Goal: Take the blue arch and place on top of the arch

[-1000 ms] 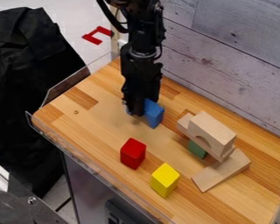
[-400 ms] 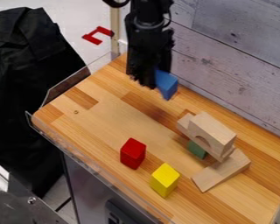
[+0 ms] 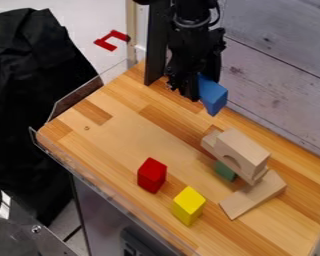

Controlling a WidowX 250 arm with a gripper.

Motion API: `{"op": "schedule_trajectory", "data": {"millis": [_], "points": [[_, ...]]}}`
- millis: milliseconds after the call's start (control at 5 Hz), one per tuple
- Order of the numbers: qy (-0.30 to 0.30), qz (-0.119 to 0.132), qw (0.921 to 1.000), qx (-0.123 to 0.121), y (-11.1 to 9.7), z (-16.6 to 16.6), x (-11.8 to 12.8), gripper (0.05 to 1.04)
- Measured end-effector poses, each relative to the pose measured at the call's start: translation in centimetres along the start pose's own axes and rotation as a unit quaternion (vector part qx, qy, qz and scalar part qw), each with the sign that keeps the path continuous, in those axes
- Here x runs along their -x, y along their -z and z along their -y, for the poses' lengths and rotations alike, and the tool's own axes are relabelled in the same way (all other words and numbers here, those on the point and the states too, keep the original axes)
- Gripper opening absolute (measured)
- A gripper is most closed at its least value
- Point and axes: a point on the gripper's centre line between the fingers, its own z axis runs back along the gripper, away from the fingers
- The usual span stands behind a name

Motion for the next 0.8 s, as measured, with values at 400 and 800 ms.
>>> {"op": "schedule_trajectory", "data": {"millis": [400, 800], "points": [[0.022, -0.019, 0.9993, 0.023, -2.1, 0.4, 3.9, 0.573], [0.032, -0.002, 0.9995, 0.000, -2.6, 0.1, 5.9, 0.573]]}}
